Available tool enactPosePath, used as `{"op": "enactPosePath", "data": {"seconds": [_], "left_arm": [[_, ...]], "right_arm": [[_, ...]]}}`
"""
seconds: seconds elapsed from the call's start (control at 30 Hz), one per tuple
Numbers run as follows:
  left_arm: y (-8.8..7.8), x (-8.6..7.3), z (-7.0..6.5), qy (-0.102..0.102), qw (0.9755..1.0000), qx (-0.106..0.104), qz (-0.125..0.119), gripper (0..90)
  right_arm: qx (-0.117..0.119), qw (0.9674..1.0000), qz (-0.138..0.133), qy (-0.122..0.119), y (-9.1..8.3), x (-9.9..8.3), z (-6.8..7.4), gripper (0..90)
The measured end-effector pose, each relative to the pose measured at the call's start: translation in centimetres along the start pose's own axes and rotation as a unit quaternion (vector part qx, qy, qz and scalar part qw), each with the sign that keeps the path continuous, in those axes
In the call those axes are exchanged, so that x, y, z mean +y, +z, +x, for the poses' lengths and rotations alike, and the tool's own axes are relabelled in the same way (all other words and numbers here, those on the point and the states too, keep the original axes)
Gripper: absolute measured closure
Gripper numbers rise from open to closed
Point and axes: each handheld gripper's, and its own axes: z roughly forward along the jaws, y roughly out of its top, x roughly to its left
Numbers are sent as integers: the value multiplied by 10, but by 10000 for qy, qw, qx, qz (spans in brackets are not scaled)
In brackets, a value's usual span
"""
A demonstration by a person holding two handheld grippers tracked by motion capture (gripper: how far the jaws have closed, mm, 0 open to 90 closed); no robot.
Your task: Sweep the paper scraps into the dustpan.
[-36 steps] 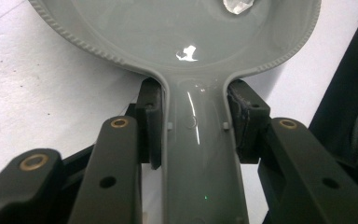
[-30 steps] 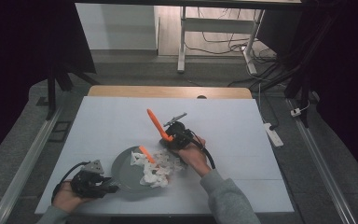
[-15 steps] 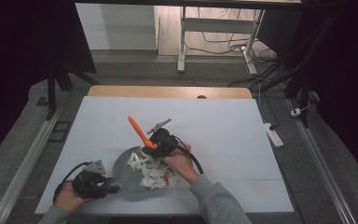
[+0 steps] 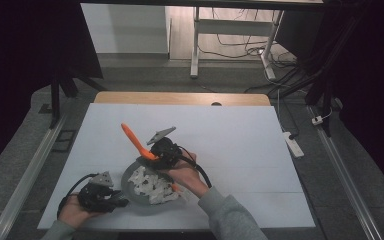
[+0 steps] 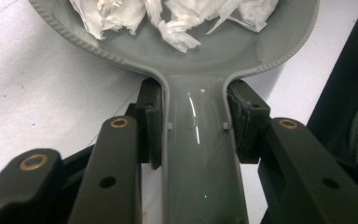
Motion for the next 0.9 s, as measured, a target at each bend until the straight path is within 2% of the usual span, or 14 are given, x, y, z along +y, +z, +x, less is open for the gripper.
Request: {"op": "enactPosePath", "data": {"seconds": [0.3, 0.53, 0.7, 0.9], "left_arm": [[-1, -2, 1, 24, 10000, -41, -34, 613], [-4, -5, 2, -18, 9999, -80, -62, 613], [-6, -7, 2, 20, 9999, -96, -50, 613], [-8, -10, 2, 20, 9999, -114, -60, 613]], "right_arm": [[-353, 9982, -328, 366, -32, -12, -24, 699], [-616, 9953, -341, 670, -49, -34, -38, 700], [-821, 9917, -258, 960, -61, -56, -45, 700], [-948, 9899, -260, 1024, -71, -75, -47, 700]]}}
